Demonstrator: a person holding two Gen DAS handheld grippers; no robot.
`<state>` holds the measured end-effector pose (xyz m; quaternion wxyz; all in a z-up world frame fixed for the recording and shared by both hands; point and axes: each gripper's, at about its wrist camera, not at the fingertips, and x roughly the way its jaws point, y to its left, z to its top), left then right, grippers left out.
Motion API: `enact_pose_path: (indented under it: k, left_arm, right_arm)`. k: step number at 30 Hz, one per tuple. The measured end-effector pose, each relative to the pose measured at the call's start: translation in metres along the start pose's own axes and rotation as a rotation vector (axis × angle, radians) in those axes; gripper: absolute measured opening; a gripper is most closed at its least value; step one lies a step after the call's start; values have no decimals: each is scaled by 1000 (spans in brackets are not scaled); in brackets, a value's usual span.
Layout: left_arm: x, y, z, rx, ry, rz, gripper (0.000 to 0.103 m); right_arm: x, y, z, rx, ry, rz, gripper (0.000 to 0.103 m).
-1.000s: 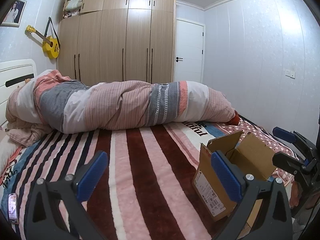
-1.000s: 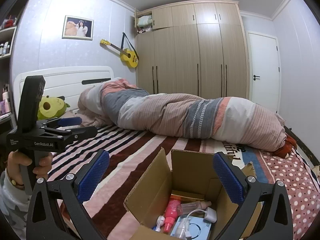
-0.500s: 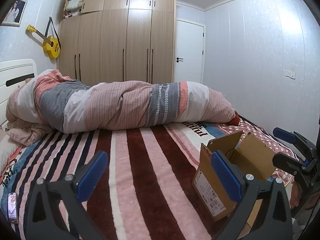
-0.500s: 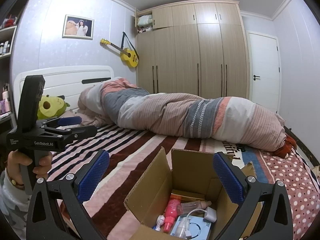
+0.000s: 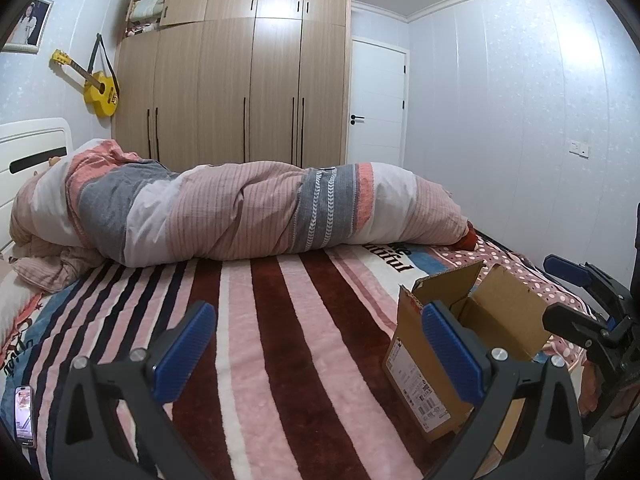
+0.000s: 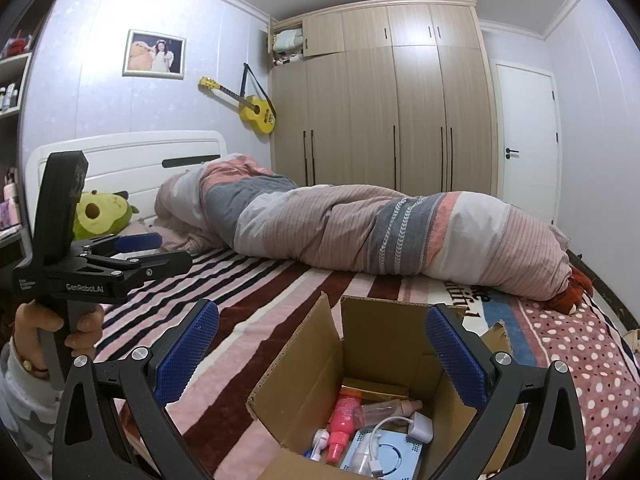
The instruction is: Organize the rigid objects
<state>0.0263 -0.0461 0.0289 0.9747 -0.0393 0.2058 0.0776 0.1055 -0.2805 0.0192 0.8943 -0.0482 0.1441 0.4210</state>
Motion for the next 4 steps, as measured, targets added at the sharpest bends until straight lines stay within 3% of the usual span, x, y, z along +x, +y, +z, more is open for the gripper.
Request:
enact_pose_path:
  k: [4]
  left_arm:
    - [0, 0, 0, 1, 0, -2, 103]
  right_arm:
    - [0, -1, 0, -1, 0, 1, 103]
